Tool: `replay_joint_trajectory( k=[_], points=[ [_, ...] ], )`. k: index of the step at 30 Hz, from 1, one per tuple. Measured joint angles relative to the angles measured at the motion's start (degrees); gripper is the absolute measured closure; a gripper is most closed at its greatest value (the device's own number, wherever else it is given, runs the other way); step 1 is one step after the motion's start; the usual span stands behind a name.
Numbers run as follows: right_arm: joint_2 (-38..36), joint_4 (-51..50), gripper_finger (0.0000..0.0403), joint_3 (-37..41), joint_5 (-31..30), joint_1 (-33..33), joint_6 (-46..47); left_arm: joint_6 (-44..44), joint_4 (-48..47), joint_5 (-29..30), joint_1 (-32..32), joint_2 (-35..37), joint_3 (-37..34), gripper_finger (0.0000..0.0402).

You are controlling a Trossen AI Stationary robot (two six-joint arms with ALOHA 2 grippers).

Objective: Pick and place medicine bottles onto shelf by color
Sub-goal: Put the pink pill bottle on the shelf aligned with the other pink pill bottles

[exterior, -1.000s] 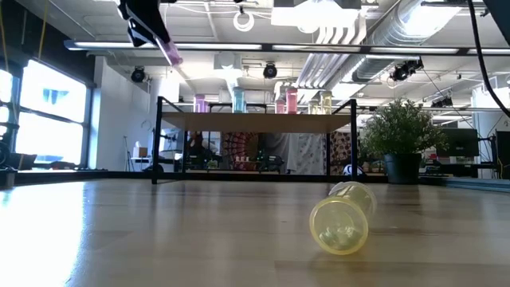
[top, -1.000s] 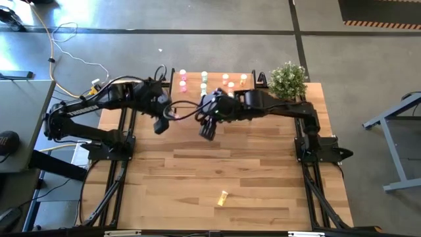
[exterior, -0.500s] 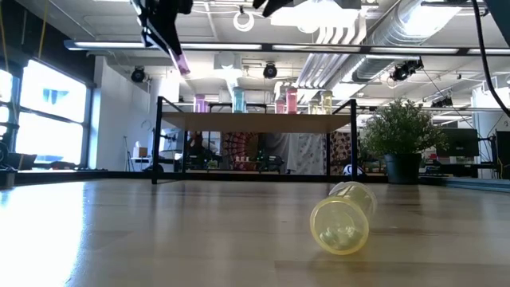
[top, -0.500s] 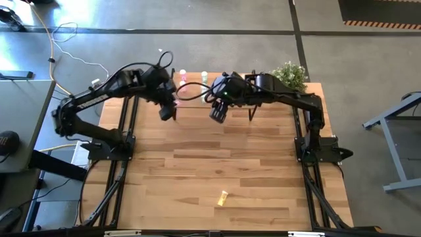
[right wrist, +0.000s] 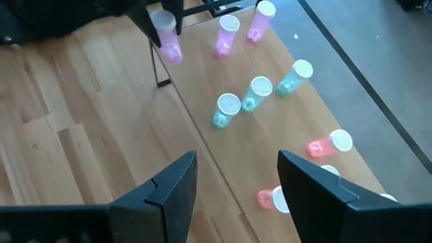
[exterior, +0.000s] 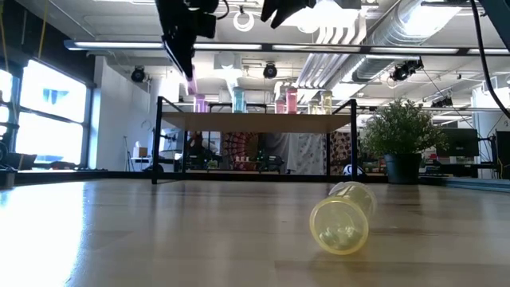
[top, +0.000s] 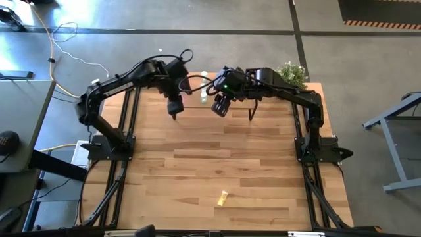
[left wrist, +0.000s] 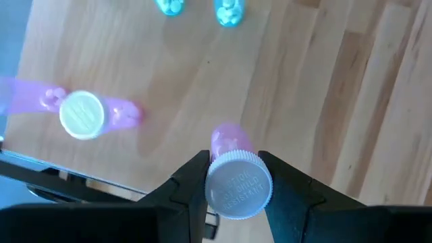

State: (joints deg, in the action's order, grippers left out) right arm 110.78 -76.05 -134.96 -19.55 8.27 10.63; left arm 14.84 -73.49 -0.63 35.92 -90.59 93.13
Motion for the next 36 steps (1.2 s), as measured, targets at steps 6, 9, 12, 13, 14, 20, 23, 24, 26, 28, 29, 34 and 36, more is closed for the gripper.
replay_joint_trajectory(
  k=[6,9,12,13,14,20,23,24,26,28,29,34,36],
  points=[
    [0.00,0.00,0.0205,0.00,-0.02,0.00,-0.11,2.33,-0.21,-0.13,1.91,-4.07,2.44,0.0293],
    [0.00,0.00,0.0205,0.00,0.00,0.00,-0.13,2.36,-0.94,-0.16,2.92,-5.88,3.07,0.0293],
    [0.02,0.00,0.0205,0.00,-0.02,0.00,-0.13,3.13,-3.15,0.03,3.77,-7.03,3.13,0.0293],
    [0.02,0.00,0.0205,0.00,-0.02,0.00,-0.15,3.36,-3.90,0.01,3.93,-7.29,3.16,0.0293],
    [0.02,0.00,0.0205,0.01,-0.02,0.00,-0.15,3.39,-4.49,0.01,4.05,-7.51,3.16,0.0293],
    [0.02,0.00,0.0205,0.02,-0.02,0.00,-0.15,4.86,-4.32,0.01,4.52,-7.62,3.16,0.0293],
    [0.02,0.02,0.0205,0.02,-0.16,0.07,-0.16,4.89,-4.28,-0.21,4.52,-7.62,3.16,0.0293],
    [0.04,0.01,0.0205,0.02,-0.51,0.09,-0.15,4.89,-4.26,-0.26,4.39,-7.62,3.16,0.0293],
    [0.04,0.02,0.0205,0.02,-1.52,0.09,-0.17,4.89,-3.95,-0.36,4.10,-7.62,3.16,0.0293],
    [0.04,0.02,0.0205,0.02,-1.85,0.09,-0.17,4.91,-3.22,-0.57,3.95,-7.62,3.16,0.0293],
    [0.04,0.02,0.0205,0.02,-1.92,0.09,-0.17,4.91,-2.95,-0.86,3.76,-7.62,3.16,0.0293],
    [0.07,0.02,0.0205,0.02,-1.95,0.09,-0.17,5.60,-2.95,0.03,3.66,-7.62,3.16,0.0293],
    [0.07,0.02,0.0205,0.02,-1.95,0.09,-0.15,6.29,-2.87,-0.46,3.69,-7.61,3.16,0.0293]
  ],
)
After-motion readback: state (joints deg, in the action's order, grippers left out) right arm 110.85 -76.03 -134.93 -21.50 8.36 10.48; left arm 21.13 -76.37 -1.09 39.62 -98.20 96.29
